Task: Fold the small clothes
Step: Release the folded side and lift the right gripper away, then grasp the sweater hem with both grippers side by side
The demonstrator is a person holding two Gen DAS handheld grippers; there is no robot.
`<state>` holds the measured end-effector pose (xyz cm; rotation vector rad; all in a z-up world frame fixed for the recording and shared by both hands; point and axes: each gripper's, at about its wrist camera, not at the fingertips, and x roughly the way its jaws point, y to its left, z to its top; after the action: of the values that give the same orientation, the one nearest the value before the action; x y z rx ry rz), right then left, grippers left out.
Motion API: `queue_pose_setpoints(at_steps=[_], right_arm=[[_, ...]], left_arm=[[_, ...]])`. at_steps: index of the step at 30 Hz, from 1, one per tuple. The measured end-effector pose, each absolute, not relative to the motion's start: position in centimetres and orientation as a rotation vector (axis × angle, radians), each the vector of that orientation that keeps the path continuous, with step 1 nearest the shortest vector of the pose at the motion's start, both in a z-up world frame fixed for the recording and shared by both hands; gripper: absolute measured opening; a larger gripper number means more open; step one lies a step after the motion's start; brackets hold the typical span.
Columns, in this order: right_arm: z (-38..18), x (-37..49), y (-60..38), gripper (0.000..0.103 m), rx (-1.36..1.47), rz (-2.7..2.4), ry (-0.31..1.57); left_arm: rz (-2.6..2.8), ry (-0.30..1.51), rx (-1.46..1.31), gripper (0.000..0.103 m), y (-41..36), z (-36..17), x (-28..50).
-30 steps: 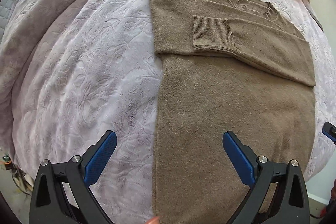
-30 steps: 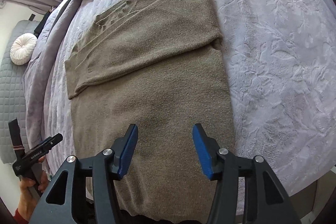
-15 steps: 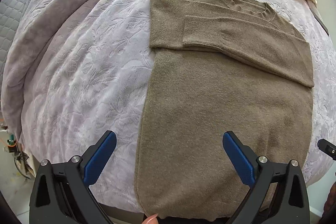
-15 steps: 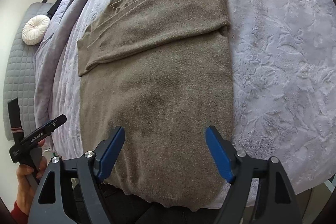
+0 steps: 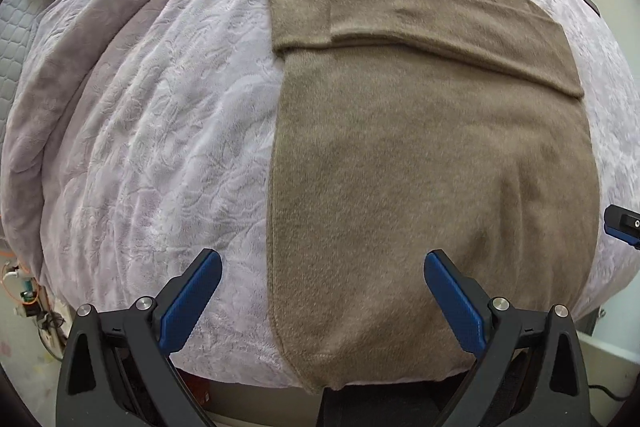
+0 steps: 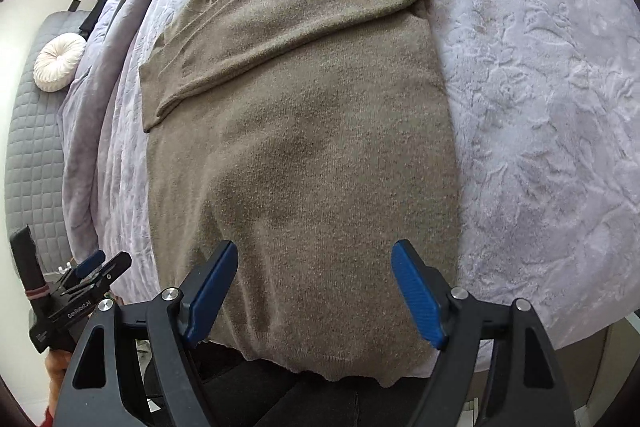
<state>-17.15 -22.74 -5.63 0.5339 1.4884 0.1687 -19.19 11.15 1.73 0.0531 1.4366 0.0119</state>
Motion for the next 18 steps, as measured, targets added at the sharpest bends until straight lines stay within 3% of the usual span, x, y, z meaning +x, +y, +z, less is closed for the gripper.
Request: queue_pose_setpoints(at_steps=[18], right_arm=[[-12.0, -29.8, -22.3, 0.082, 0.588, 0.13, 1.585]], left_arm=[[-0.249, 1.601, -0.212, 0.101, 14.9, -7.4, -30.4]])
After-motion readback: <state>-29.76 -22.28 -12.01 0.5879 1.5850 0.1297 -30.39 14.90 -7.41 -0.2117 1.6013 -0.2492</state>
